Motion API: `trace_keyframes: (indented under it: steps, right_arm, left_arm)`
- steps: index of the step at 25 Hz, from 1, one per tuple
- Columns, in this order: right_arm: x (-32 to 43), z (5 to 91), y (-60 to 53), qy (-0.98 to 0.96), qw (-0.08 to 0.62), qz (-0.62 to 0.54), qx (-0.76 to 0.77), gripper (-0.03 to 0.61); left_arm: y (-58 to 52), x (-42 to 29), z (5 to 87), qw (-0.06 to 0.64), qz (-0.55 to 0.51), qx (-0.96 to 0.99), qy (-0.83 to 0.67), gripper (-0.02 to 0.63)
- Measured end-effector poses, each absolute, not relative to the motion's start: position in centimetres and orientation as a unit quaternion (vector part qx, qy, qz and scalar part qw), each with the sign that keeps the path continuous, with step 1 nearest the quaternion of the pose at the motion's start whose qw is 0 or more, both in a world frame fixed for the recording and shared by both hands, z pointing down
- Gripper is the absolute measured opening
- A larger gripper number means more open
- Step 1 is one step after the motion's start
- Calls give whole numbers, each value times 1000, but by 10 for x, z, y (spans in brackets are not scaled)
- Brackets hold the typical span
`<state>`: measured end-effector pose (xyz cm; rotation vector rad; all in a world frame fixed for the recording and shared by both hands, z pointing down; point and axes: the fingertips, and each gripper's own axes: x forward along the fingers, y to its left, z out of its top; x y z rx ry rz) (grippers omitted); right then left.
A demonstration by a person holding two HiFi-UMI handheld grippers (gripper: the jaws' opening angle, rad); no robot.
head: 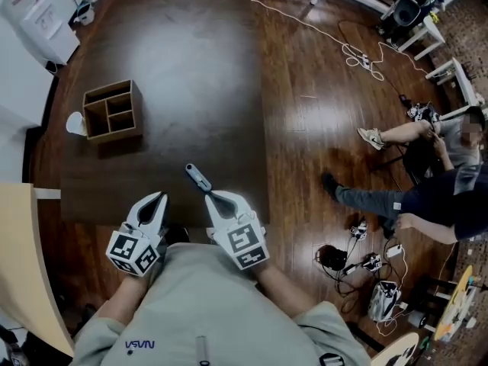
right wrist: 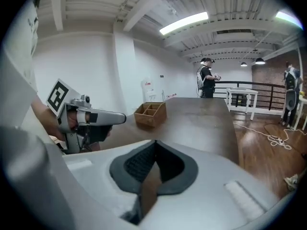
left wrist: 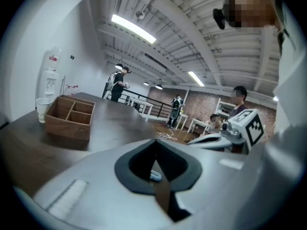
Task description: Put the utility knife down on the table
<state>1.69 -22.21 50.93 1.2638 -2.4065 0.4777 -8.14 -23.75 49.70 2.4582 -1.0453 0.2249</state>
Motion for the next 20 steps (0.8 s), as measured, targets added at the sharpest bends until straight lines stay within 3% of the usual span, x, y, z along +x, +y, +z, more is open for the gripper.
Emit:
trace_keyframes:
  steps: [20]
  right_arm:
    - [-12,409,-140,-881,74,109,455,2]
  left_arm:
    - [-124,-85,397,112,36,923,-366,2]
